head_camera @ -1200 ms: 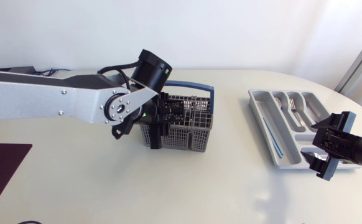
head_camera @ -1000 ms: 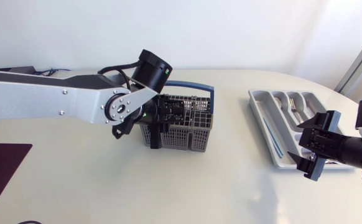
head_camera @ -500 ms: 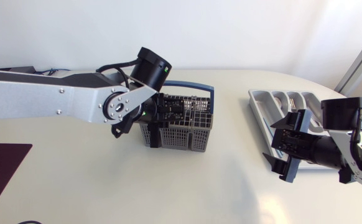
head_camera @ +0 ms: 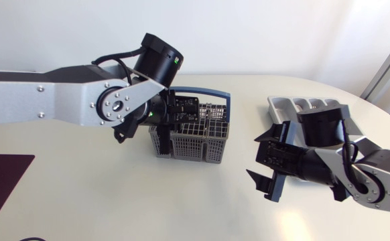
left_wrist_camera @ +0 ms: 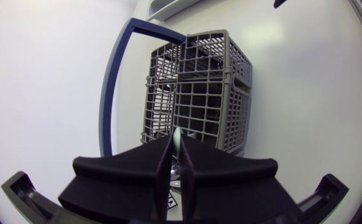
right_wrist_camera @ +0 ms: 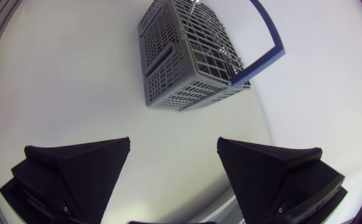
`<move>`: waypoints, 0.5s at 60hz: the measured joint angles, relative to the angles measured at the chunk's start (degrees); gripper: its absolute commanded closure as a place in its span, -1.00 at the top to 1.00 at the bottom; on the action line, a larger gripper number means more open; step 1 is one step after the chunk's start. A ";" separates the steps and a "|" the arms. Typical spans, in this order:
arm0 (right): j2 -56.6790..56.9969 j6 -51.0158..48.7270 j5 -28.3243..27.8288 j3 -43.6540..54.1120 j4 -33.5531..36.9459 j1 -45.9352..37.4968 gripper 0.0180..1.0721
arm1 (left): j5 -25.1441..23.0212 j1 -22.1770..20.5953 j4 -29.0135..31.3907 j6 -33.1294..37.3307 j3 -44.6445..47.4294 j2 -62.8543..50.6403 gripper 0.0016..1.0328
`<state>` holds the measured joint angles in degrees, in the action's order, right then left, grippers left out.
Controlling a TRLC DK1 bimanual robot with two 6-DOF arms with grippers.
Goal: Transfer all utensils from the basket to the drawer tray.
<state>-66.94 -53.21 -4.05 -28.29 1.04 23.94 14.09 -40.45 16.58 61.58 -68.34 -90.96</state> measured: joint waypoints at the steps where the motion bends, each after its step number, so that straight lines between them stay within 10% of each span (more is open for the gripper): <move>1: -0.39 0.39 0.28 -0.13 -0.07 0.55 0.92 | 0.20 -0.15 0.11 0.00 -0.04 0.17 -0.89; 30: -4.83 4.22 3.52 -1.16 -2.97 6.91 0.92 | 2.75 -1.25 14.73 -17.40 -10.71 0.79 -0.94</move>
<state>-71.77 -48.99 -0.54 -29.45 -1.93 30.85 16.84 -41.69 31.31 44.18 -79.05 -90.17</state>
